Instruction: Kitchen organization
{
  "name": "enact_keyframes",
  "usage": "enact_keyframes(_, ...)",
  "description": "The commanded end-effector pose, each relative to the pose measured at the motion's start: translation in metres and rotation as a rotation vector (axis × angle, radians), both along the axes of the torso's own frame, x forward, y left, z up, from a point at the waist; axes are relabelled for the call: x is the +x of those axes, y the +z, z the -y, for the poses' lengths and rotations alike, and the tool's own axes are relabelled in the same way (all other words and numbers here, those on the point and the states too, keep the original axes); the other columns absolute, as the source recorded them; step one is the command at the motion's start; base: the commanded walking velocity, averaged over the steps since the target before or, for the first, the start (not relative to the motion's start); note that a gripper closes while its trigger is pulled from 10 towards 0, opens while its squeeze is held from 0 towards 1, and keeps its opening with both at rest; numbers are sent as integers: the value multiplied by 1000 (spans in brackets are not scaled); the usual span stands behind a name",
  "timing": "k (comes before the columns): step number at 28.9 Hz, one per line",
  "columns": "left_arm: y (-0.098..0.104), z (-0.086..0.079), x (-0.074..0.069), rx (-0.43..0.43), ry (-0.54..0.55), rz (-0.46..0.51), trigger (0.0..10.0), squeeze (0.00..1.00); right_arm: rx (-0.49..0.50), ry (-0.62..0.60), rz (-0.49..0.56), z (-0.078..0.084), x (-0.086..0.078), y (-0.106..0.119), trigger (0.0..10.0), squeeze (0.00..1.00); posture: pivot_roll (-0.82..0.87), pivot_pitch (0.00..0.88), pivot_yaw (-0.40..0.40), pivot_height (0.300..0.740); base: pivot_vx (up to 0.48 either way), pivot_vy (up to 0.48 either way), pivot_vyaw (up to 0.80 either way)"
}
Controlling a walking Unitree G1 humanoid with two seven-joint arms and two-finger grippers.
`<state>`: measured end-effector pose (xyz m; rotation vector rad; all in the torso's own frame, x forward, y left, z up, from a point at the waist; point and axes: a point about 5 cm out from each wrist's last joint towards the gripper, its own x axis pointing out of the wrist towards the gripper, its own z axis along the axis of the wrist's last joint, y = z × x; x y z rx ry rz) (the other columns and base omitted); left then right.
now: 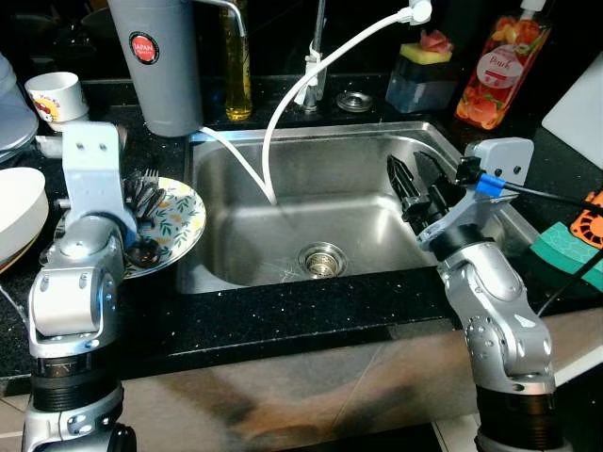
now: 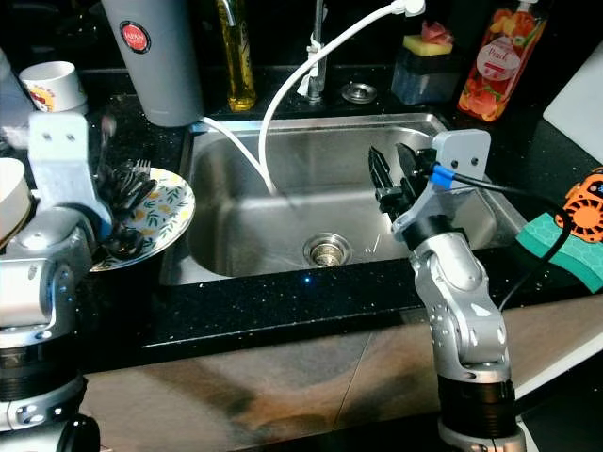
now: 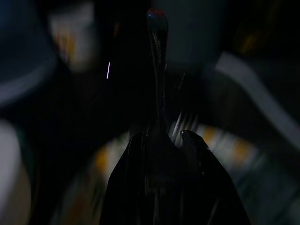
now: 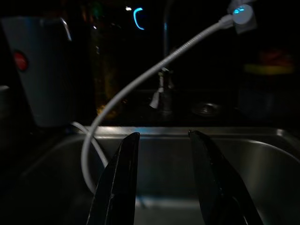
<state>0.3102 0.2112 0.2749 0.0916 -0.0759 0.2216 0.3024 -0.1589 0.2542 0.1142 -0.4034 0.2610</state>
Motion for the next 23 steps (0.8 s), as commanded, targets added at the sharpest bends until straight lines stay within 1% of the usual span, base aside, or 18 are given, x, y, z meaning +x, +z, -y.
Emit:
enact_keyframes(1, 8, 6, -1, 2, -36, 56, 10000, 0, 31, -11, -5, 4, 0, 0, 10000, 0, 95, 52, -25, 740, 0, 0, 0)
enact_keyframes(4, 7, 11, 2, -9, -67, 46, 10000, 0, 67, -15, 3, 6, 0, 2, 10000, 0, 92, 47, -20, 740, 0, 0, 0)
enact_keyframes(7, 0, 28, 17, -63, -182, -26, 10000, 0, 79, -21, 5, 8, 1, 3, 10000, 0, 77, 33, -20, 740, 0, 0, 0)
enact_keyframes(8, 0, 28, 17, -63, -182, -26, 10000, 0, 79, -21, 5, 8, 1, 3, 10000, 0, 77, 33, -20, 740, 0, 0, 0)
enact_keyframes(9, -5, 44, 24, -85, -298, -86, 10000, 0, 73, -25, 6, 8, 1, 4, 10000, 0, 70, 33, -19, 740, 0, 0, 0)
enact_keyframes(10, -5, 44, 24, -85, -298, -86, 10000, 0, 73, -25, 6, 8, 1, 4, 10000, 0, 70, 33, -19, 740, 0, 0, 0)
enact_keyframes(11, -6, 52, 26, -71, -345, -102, 10000, 0, 71, -27, 7, 9, 1, 4, 10000, 0, 70, 33, -19, 740, 0, 0, 0)
enact_keyframes(12, -6, 52, 26, -71, -345, -102, 10000, 0, 71, -27, 7, 9, 1, 4, 10000, 0, 70, 33, -19, 740, 0, 0, 0)
enact_keyframes(13, -8, 70, 31, -61, -433, -123, 10000, 0, 71, -32, 7, 11, 1, 4, 10000, 0, 73, 34, -24, 740, 0, 0, 0)
enact_keyframes(15, -9, 107, 40, 46, -553, -91, 10000, 0, 70, -34, 4, 11, 2, 4, 10000, 0, 71, 37, -28, 740, 0, 0, 0)
enact_keyframes(16, -9, 107, 40, 46, -553, -91, 10000, 0, 70, -34, 4, 11, 2, 4, 10000, 0, 71, 37, -28, 740, 0, 0, 0)
enact_keyframes(17, -13, 124, 42, 74, -607, -94, 10000, 0, 68, -31, 2, 10, 2, 4, 10000, 0, 67, 41, -31, 740, 0, 0, 0)
enact_keyframes(18, -13, 124, 42, 74, -607, -94, 10000, 0, 68, -31, 2, 10, 2, 4, 10000, 0, 67, 41, -31, 740, 0, 0, 0)
enact_keyframes(19, -24, 141, 43, 72, -659, -135, 10000, 0, 59, -26, -2, 8, 2, 3, 10000, 0, 64, 43, -28, 740, 0, 0, 0)
enact_keyframes(20, -39, 153, 45, 50, -671, -197, 10000, 0, 47, -22, -9, 6, 2, 1, 10000, 0, 59, 46, -26, 740, 0, 0, 0)
enact_keyframes(21, -39, 153, 45, 50, -671, -197, 10000, 0, 47, -22, -9, 6, 2, 1, 10000, 0, 59, 46, -26, 740, 0, 0, 0)
enact_keyframes(22, -53, 163, 45, 38, -675, -248, 10000, 0, 36, -16, -16, 4, 1, -1, 10000, 0, 56, 51, -25, 740, 0, 0, 0)
enact_keyframes(23, -65, 169, 44, 28, -677, -284, 10000, 1000, 28, -11, -23, 3, 1, -3, 10000, 0, 56, 57, -25, 740, 0, 0, 0)
